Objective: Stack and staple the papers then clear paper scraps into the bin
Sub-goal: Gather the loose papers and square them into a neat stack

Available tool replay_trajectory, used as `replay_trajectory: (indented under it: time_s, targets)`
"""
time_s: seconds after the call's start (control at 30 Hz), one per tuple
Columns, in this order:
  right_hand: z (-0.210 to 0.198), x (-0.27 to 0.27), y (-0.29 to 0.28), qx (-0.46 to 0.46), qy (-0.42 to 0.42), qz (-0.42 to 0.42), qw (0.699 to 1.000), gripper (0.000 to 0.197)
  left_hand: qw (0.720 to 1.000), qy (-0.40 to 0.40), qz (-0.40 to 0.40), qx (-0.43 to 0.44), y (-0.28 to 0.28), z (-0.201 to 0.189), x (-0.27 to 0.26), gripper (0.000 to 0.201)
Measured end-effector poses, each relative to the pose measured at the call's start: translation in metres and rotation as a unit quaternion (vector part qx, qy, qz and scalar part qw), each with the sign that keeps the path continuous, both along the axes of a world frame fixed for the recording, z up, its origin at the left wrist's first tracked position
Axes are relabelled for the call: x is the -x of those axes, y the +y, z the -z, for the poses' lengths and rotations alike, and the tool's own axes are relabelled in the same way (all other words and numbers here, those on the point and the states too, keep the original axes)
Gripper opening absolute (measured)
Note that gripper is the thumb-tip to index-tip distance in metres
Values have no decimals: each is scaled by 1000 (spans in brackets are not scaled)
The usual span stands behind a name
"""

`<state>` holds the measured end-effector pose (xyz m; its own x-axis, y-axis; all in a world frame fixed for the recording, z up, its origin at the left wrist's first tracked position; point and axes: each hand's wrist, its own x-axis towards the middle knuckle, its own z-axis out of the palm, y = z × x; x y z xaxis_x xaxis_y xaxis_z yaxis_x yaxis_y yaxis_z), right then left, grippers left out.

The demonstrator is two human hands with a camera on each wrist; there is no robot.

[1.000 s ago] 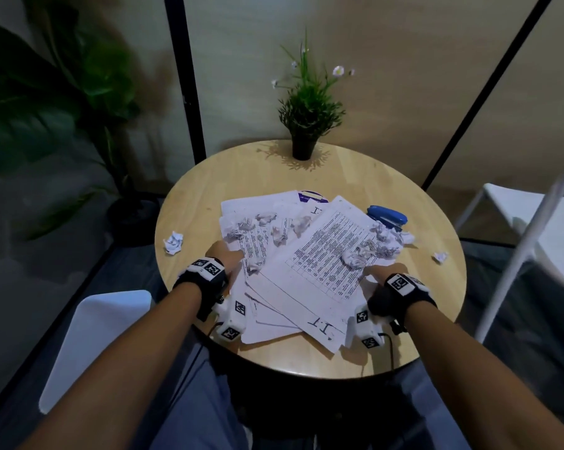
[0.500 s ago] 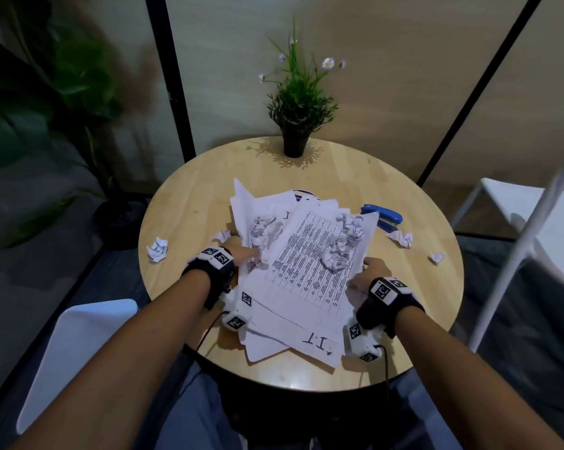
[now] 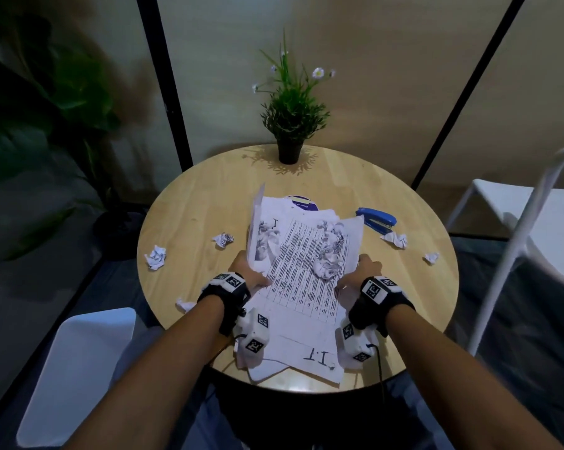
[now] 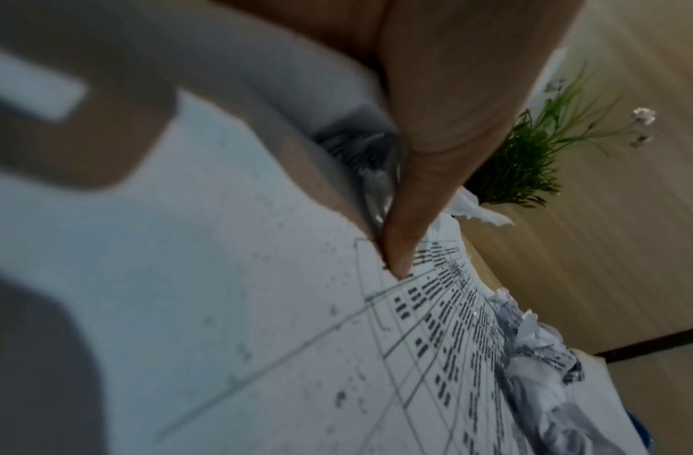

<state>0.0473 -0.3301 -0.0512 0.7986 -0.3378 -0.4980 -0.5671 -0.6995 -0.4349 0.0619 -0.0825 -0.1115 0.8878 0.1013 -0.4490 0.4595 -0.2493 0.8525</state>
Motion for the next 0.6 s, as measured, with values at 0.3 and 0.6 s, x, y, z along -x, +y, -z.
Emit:
replay_trajectory:
  time_s: [0.3,0.6]
  targets:
    - [17,16,-17,-177,-45,47,982,29,983,-42,-45,170,-11,-20,30,95]
    - [-42,18,-19,-55,-137,-65,987,43,999,20,-21,-20,-16,-36,51,23]
